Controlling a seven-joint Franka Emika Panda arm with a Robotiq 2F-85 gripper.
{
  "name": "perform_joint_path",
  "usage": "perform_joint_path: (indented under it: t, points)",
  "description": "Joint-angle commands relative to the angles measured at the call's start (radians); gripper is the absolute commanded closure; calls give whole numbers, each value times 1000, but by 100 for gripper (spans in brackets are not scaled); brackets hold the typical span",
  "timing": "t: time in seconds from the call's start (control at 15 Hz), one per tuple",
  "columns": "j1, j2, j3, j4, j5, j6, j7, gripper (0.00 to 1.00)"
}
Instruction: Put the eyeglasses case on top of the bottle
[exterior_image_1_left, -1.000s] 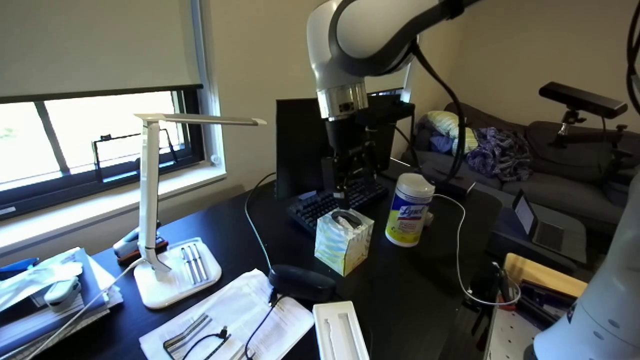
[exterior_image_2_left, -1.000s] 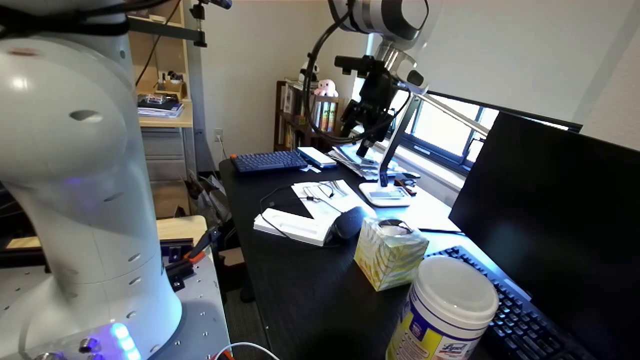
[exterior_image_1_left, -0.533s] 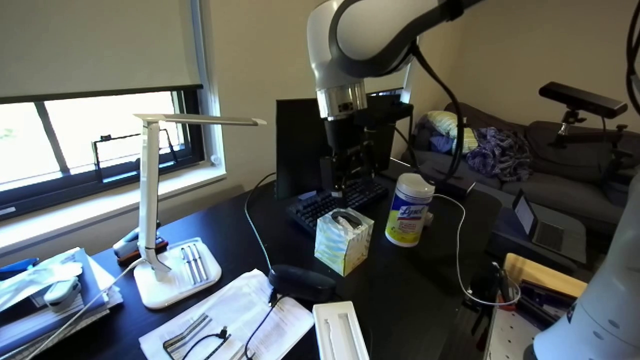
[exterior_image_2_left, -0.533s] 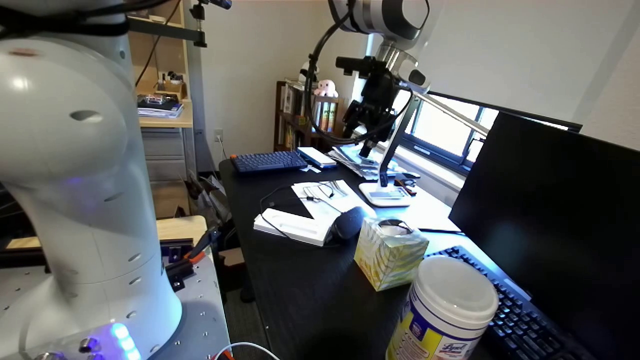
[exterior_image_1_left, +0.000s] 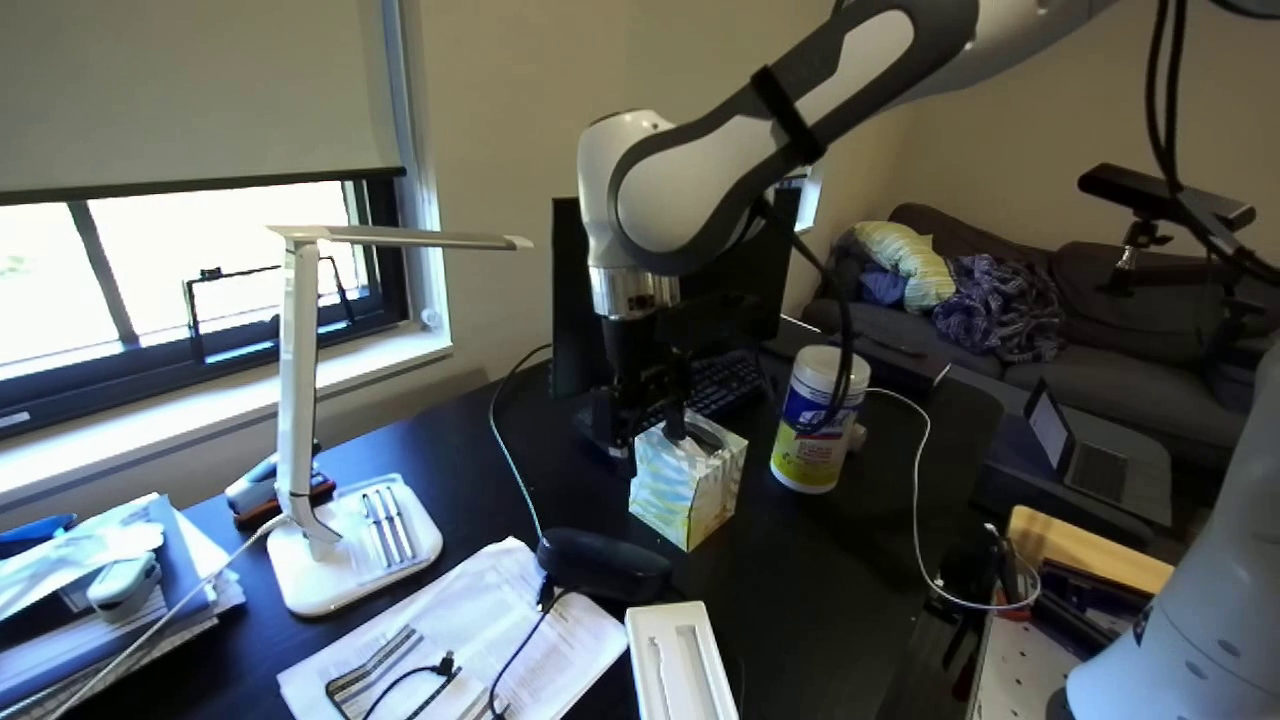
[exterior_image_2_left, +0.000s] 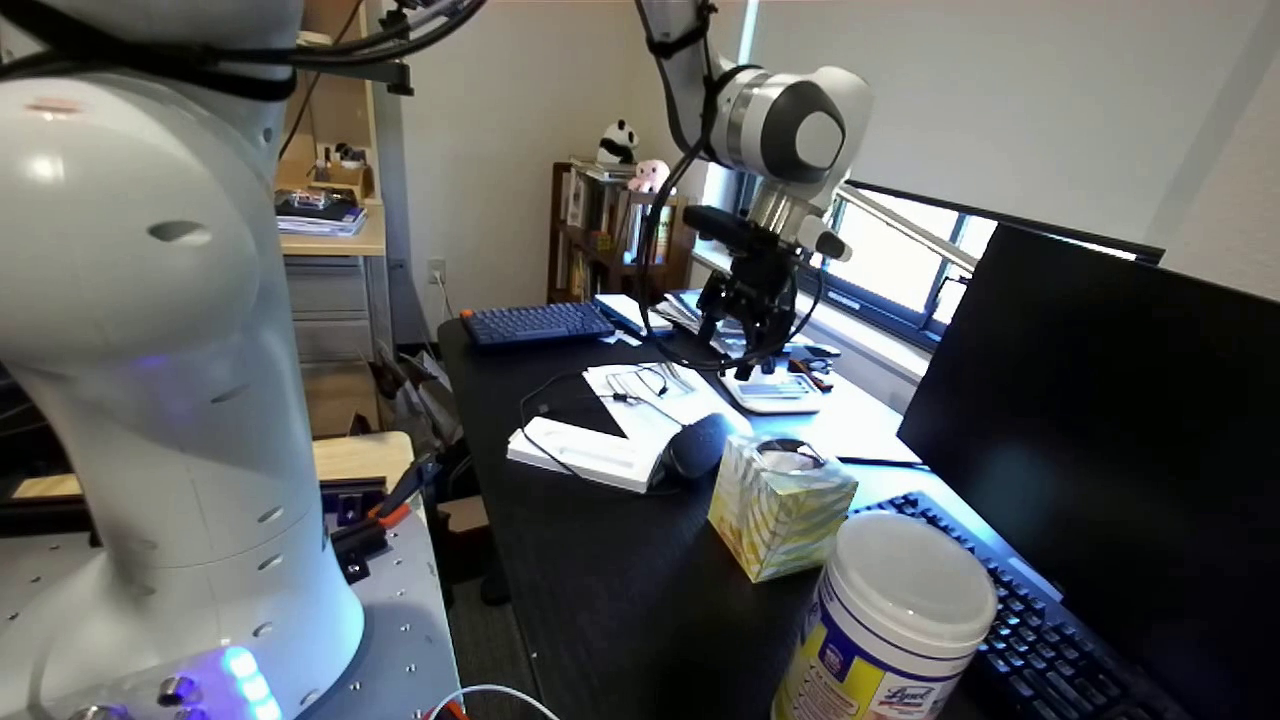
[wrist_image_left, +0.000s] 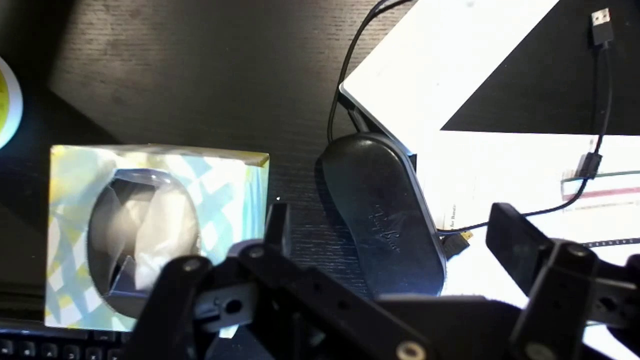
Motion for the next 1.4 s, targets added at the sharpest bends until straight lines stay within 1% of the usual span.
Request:
perform_joint_path:
  t: [0.0,0.27,0.47,0.67,0.93,1.33]
  points:
    - [23,112,-12,74,-42,27,-42,0]
    - [46,224,-27,140,-74,25,-26,0]
    - [47,299,-26,191,-46,33,-33,0]
    - [48,360,-30,243,-46,28,-33,0]
    - [47,417,-24,290,-37,24,-45,0]
    - [56,449,-1,315,-21,37,-74,0]
